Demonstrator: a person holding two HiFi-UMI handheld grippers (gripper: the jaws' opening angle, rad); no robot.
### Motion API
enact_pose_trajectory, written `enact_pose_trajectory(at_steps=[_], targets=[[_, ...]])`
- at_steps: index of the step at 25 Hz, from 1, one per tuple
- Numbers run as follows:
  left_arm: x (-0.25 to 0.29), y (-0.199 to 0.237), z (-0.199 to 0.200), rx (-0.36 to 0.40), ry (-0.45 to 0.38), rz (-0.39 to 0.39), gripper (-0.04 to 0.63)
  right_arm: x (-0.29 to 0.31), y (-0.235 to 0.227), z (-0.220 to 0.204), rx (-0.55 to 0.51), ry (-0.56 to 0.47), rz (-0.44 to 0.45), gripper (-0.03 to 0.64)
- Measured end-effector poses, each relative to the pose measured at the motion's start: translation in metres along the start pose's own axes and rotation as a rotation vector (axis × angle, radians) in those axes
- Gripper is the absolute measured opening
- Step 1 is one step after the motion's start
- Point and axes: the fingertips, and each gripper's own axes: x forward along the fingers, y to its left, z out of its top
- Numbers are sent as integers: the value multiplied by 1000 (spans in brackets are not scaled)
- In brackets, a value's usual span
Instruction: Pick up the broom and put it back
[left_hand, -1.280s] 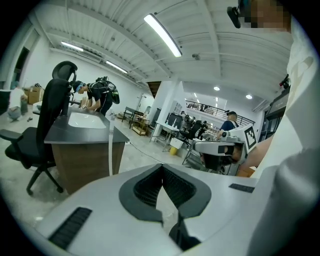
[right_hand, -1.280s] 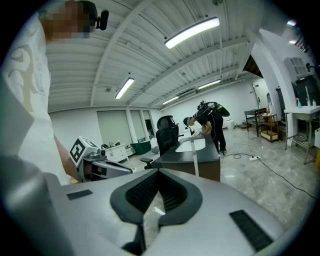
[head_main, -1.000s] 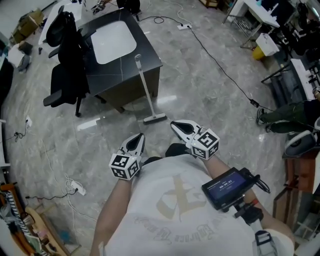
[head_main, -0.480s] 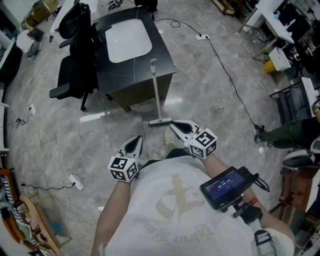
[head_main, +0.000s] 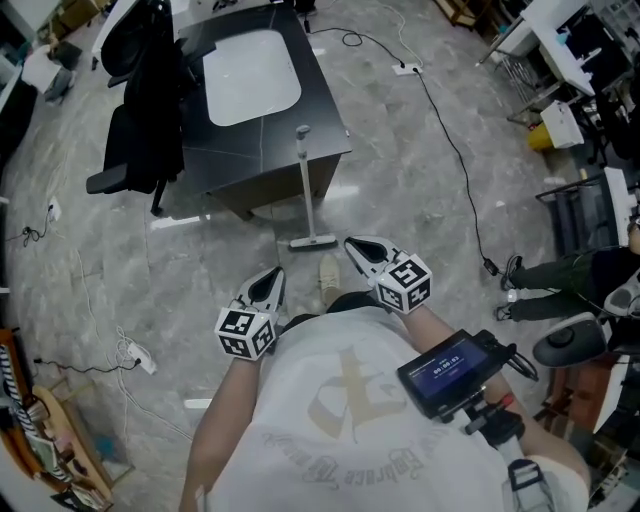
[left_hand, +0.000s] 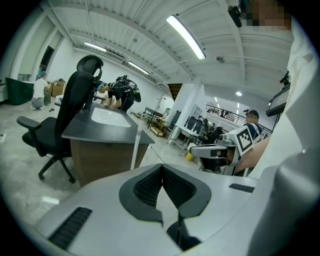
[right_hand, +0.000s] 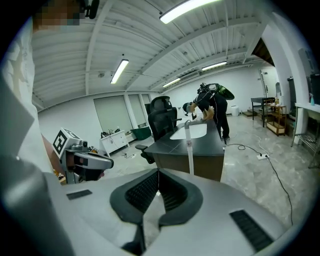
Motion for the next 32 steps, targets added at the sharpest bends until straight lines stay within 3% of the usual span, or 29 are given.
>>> enact_pose_trajectory(at_steps=[18, 32], targets=[[19, 38, 25, -47, 40, 151, 12, 105, -63, 4, -11, 67, 69, 18], [36, 38, 30, -103, 52, 248, 12, 153, -102, -10, -1, 135, 150, 19]])
